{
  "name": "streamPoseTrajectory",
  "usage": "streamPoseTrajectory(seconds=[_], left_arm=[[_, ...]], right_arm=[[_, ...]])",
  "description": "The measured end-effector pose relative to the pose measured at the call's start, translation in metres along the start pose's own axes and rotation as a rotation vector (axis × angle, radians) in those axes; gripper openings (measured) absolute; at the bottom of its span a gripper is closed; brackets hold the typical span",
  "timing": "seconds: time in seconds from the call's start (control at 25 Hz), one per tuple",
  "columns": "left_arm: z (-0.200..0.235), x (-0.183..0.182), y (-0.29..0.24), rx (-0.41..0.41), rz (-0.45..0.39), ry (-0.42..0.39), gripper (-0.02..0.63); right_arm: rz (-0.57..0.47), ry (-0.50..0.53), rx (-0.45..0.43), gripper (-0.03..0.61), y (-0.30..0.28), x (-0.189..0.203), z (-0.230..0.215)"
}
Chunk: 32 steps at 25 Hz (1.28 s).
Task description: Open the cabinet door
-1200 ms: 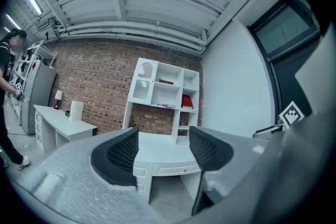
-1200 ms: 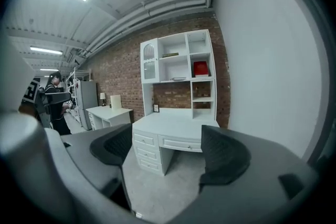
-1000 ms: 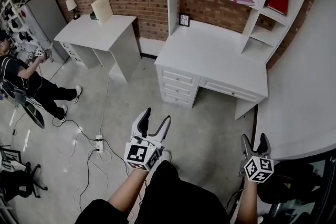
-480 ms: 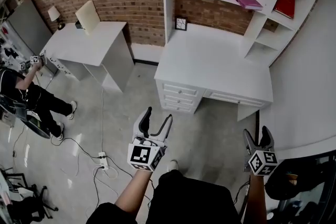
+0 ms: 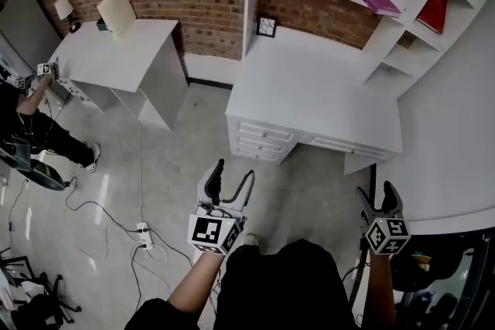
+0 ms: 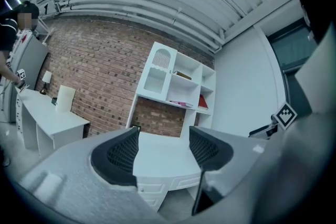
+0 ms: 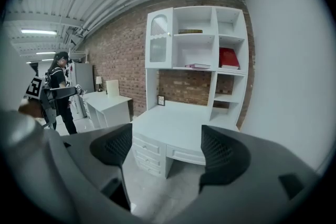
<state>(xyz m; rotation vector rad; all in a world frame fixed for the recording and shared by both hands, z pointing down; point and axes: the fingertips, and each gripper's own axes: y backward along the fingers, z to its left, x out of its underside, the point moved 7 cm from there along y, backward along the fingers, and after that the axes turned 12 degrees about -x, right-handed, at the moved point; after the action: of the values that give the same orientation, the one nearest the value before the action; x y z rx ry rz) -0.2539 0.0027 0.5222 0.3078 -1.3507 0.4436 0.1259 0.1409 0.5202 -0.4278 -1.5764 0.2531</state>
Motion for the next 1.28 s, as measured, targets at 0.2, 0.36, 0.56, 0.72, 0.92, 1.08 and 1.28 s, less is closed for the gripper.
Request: streamPoseTrajectory(seconds=[0.2,0.36,0.56,0.72,0.92,1.08,1.28], left_arm=[[0.015,0.002,0.002,-0.047,0.017,-0.007,0.299],[0.019,-0.002,-0.002,-0.078,0.021,-0.038,0.299],[0.016,0.002,-0.007,-0.118,0.029,-0.067,0.299],[0.017,0.015,-0.024,-0.167,0.035,-0.050,0.299],[-0.007,0.019,-0.081,-0.107,0.067,-0.065,0.299],[-0.031,0.013,-0.141,-0.055,0.064,-0.079,0.299],[-0.067,-0.001,-0.205,-0.001,0.053,-0.116,0.299]], right_arm=[[0.009,-0.011,-0.058,0.405,-0.027,0.000,0.012],[0.012,-0.009,-0.091,0.405,-0.050,-0.004,0.013],[-0.049,0.063,-0.079,0.405,-0.079,-0.025,-0.001],[-0.110,0.063,-0.080,0.405,-0.116,-0.039,-0.023],[-0.139,0.066,-0.097,0.405,-0.147,-0.056,-0.054],[-0.161,0.024,-0.062,0.405,-0.163,-0.061,-0.096],[-0.152,-0.037,-0.025,0.403,-0.185,-0.067,-0.153]])
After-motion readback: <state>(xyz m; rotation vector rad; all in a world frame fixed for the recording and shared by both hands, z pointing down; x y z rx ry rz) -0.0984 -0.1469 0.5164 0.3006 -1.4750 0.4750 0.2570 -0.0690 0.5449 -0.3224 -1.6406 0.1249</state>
